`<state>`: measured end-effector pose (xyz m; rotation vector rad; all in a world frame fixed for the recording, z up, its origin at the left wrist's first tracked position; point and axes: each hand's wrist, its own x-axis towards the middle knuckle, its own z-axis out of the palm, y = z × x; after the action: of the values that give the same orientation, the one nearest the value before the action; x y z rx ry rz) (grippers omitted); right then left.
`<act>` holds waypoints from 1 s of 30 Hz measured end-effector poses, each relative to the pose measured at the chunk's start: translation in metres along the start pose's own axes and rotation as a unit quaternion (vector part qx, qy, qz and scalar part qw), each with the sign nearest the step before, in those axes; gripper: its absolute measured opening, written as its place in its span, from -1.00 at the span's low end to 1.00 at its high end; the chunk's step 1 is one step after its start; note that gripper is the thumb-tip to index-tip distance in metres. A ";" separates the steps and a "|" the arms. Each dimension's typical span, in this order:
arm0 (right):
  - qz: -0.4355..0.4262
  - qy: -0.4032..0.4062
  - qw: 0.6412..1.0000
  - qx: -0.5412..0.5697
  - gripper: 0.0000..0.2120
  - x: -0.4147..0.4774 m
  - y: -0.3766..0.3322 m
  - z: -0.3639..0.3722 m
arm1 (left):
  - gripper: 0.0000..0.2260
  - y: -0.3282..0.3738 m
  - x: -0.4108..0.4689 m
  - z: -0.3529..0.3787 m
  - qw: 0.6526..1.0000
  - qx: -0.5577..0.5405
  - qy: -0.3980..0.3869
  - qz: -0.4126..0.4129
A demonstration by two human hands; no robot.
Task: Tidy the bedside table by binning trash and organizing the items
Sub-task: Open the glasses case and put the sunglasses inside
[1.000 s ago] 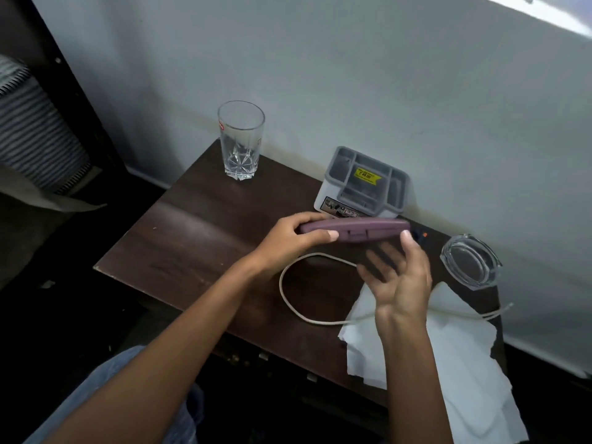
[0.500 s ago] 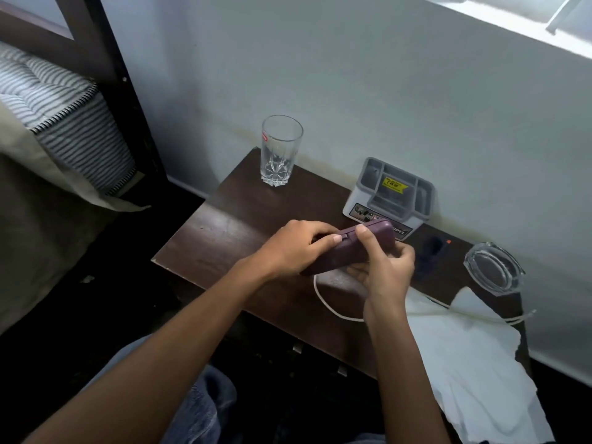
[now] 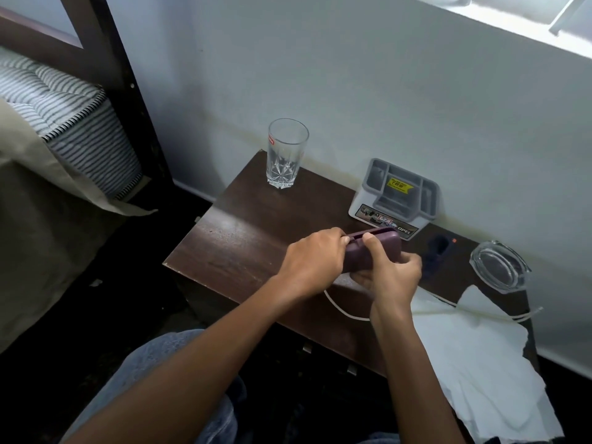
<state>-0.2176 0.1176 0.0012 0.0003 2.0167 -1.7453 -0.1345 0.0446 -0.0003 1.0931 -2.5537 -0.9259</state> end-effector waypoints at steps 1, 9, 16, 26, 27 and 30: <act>0.003 -0.007 1.000 0.003 -0.53 -0.001 0.000 0.000 | -0.72 -0.002 0.000 -0.002 1.000 -0.009 -0.002 -0.002; 0.060 -0.087 0.987 0.121 -0.58 -0.014 -0.006 0.007 | -0.71 -0.030 0.005 -0.016 0.987 -0.161 0.031 0.004; 0.106 -0.096 0.965 0.220 -0.58 -0.006 -0.014 -0.003 | -0.63 -0.036 0.010 -0.012 0.949 -0.295 0.103 -0.048; 0.132 -0.176 0.935 0.278 -0.63 0.003 -0.012 -0.015 | -0.85 -0.029 0.010 -0.010 0.883 -0.423 0.127 -0.157; 0.135 -0.188 0.936 0.266 -0.64 0.003 -0.012 -0.016 | -0.79 -0.028 0.010 -0.012 0.874 -0.434 0.126 -0.178; 0.124 -0.210 0.948 0.206 -0.53 0.008 -0.009 -0.018 | -0.65 -0.030 0.015 -0.016 0.836 -0.482 0.127 -0.227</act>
<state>-0.2334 0.1302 0.0084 0.0153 1.2718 -1.7873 -0.1212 0.0105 -0.0074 1.3130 -1.2585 -1.7408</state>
